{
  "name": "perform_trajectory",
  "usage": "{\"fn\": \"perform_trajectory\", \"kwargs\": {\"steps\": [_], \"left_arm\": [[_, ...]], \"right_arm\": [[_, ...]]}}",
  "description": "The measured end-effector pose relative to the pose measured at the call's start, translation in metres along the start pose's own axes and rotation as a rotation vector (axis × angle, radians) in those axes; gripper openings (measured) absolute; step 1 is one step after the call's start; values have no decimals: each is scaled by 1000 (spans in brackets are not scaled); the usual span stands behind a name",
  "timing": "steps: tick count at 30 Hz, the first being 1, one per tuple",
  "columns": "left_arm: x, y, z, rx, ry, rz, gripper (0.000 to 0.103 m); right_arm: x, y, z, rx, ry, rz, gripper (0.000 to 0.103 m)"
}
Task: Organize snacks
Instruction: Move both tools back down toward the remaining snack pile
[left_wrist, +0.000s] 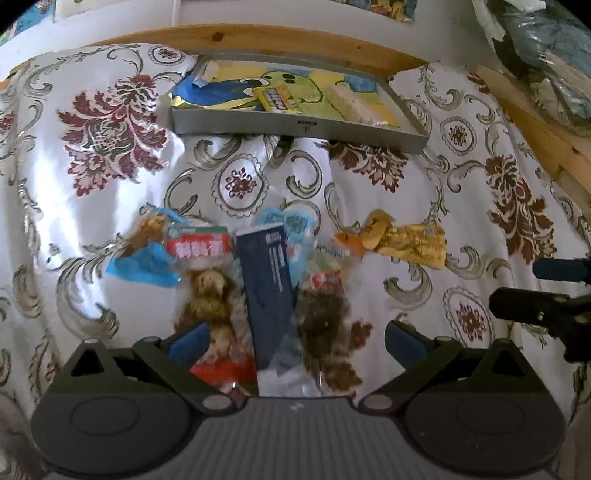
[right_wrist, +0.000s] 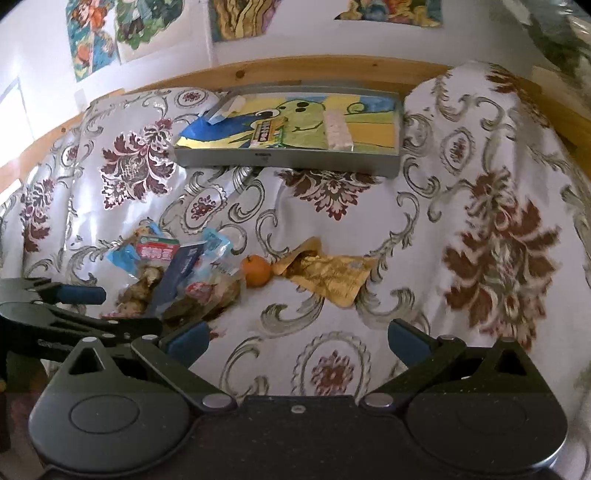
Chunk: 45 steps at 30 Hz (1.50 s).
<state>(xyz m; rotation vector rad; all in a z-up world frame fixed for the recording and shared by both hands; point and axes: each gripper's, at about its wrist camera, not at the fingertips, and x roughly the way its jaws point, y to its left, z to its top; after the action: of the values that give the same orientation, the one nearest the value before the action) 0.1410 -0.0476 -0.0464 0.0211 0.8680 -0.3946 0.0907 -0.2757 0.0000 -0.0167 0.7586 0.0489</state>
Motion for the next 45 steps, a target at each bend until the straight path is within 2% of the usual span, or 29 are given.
{"fn": "perform_trajectory", "kwargs": {"steps": [4, 7, 10, 12, 15, 22, 27, 33, 37, 45], "left_arm": [[10, -1, 4, 22, -2, -23, 103], [15, -9, 5, 92, -8, -36, 103], [20, -18, 6, 169, -2, -53, 103], [23, -23, 6, 202, -3, -56, 103], [29, -25, 7, 220, 9, -54, 102], [45, -21, 12, 179, 52, -97, 90], [49, -20, 14, 202, 38, -110, 83], [51, -15, 19, 163, 46, -135, 81], [53, -16, 19, 170, 65, -115, 78], [51, -13, 22, 123, 104, -89, 72]], "right_arm": [[24, -15, 16, -30, 22, 50, 102], [41, -20, 28, -65, 37, 137, 102], [55, -20, 35, -129, 31, 174, 102], [67, -14, 37, -197, 33, 170, 101], [84, -8, 37, -304, 47, 154, 94], [116, -7, 39, -428, 51, 111, 83], [132, -9, 44, -418, 38, 137, 82], [151, -11, 47, -389, 114, 154, 77], [148, -13, 47, -349, 150, 163, 60], [136, -4, 41, -281, 221, 156, 52]]}}
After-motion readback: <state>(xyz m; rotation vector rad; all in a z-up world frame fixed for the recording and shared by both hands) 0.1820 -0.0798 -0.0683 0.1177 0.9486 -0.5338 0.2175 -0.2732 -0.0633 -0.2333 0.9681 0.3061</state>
